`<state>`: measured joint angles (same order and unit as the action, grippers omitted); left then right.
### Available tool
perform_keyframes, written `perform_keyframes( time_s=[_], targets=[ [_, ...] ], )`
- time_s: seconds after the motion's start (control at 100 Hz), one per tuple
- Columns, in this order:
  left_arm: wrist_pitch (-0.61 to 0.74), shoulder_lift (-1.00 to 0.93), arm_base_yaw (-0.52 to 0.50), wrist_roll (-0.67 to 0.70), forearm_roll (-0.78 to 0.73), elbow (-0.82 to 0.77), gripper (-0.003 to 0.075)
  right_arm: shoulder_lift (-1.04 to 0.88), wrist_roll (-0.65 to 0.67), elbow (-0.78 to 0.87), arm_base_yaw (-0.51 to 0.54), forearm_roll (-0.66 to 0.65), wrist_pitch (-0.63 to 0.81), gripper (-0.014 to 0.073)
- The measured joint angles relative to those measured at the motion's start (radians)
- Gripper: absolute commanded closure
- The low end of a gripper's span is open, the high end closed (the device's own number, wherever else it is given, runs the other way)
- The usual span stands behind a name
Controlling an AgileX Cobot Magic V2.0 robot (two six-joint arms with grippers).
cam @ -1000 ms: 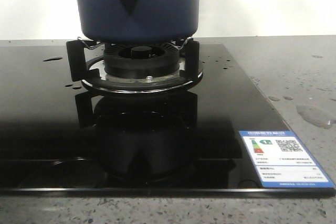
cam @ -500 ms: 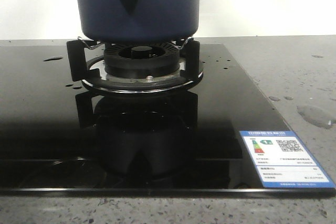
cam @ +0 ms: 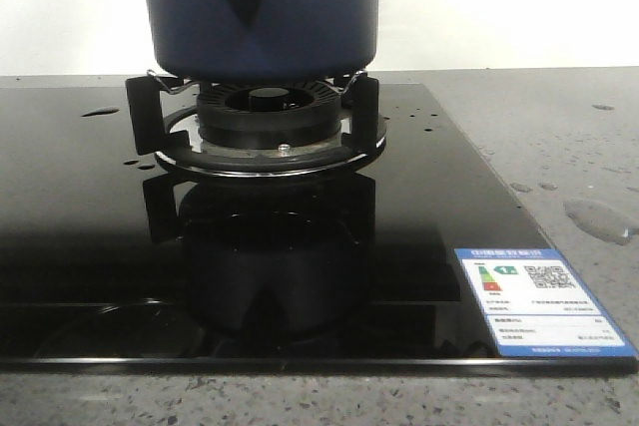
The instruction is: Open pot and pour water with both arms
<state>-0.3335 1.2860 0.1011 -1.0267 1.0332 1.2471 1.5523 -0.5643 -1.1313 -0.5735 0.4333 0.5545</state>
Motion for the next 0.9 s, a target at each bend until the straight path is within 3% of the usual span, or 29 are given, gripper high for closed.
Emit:
perform_keyframes(
  time_s=[0.33, 0.9],
  targets=[
    [0.000, 0.000, 0.000, -0.002, 0.000, 0.000, 0.0345, -0.008, -0.002, 0.000, -0.002, -0.009, 0.090, 0.0650],
    [0.000, 0.000, 0.000, -0.002, 0.000, 0.000, 0.0345, -0.008, -0.002, 0.000, -0.002, -0.179, 0.290, 0.0650]
  ],
)
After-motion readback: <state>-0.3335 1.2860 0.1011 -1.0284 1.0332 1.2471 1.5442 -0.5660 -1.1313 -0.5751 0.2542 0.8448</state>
